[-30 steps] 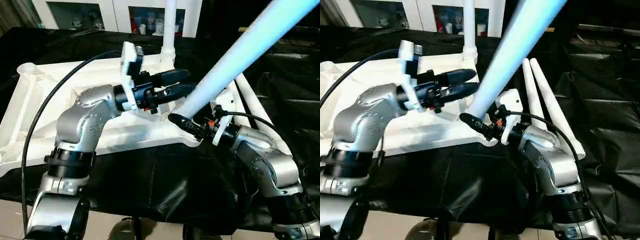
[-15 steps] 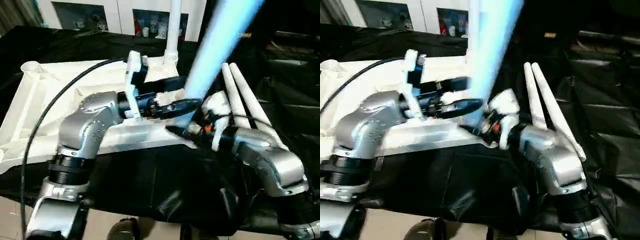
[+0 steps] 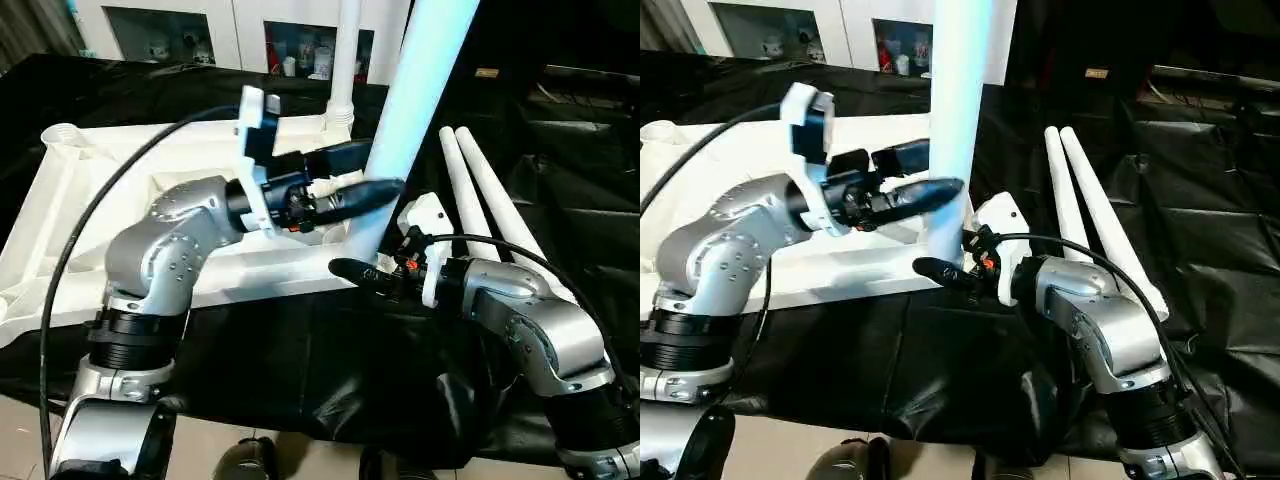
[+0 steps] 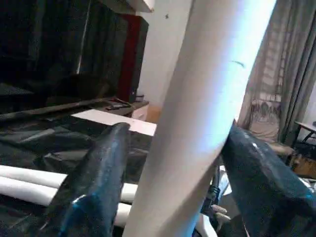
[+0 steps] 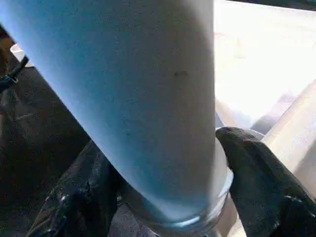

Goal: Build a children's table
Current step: Insert table leg to table base

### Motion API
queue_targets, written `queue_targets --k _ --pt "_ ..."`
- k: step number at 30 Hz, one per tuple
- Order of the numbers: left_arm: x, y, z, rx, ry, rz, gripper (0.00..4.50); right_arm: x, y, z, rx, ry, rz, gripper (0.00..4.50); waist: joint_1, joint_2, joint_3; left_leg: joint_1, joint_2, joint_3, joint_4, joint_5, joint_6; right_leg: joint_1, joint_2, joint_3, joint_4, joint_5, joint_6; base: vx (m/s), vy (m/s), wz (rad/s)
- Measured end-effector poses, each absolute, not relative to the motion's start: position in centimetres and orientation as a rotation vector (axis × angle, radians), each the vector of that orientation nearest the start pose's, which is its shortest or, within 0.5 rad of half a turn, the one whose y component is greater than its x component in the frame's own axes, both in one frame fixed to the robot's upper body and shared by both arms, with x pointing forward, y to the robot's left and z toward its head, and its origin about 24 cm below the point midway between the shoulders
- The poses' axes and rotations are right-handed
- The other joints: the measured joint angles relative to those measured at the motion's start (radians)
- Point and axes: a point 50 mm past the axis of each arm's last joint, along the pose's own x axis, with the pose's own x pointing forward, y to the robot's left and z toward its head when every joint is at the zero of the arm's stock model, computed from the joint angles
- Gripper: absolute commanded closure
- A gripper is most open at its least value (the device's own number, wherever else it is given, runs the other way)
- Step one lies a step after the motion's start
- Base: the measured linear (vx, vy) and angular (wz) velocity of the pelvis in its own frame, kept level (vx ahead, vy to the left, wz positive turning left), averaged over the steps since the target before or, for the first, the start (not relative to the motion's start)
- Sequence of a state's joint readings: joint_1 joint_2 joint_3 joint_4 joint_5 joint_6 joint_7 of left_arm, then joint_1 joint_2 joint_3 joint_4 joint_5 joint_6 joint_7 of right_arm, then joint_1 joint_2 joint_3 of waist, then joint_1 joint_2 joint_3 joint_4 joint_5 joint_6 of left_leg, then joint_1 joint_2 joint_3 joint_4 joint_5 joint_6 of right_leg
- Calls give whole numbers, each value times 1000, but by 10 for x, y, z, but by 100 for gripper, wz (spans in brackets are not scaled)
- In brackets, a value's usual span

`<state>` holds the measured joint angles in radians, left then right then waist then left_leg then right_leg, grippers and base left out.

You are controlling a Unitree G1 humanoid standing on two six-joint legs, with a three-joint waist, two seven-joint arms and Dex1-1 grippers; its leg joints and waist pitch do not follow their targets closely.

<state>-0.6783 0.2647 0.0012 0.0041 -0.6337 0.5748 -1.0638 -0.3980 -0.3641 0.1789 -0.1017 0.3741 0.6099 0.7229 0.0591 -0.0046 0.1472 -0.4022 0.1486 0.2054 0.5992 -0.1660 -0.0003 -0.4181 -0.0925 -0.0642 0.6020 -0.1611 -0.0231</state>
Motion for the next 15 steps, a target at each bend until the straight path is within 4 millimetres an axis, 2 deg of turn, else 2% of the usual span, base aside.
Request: queue_targets --k 4,5,8,11,15 --pt "303 96 203 -201 -169 -1439 167 288 -112 110 -37 239 1007 183 0 0 0 0 0 0 0 0 0 0 0 0 0 0 0 0 0 0" --pt "303 96 203 -199 -169 -1438 197 289 -112 110 -38 239 1006 183 0 0 0 0 0 0 0 0 0 0 0 0 0 0 0 0 0 0" --pt "303 96 203 -193 -163 -1439 202 289 -113 109 -50 243 997 183 0 0 0 0 0 0 0 0 0 0 0 0 0 0 0 0 0 0" --pt "304 97 203 -185 -153 -1434 238 289 -113 108 -52 249 995 183 0 0 0 0 0 0 0 0 0 0 0 0 1 0 0 0 0 0" --pt "306 99 203 -174 -146 -1424 245 290 -114 106 -48 259 997 183 0 0 0 0 0 0 1 0 0 0 0 0 1 0 0 0 0 0"
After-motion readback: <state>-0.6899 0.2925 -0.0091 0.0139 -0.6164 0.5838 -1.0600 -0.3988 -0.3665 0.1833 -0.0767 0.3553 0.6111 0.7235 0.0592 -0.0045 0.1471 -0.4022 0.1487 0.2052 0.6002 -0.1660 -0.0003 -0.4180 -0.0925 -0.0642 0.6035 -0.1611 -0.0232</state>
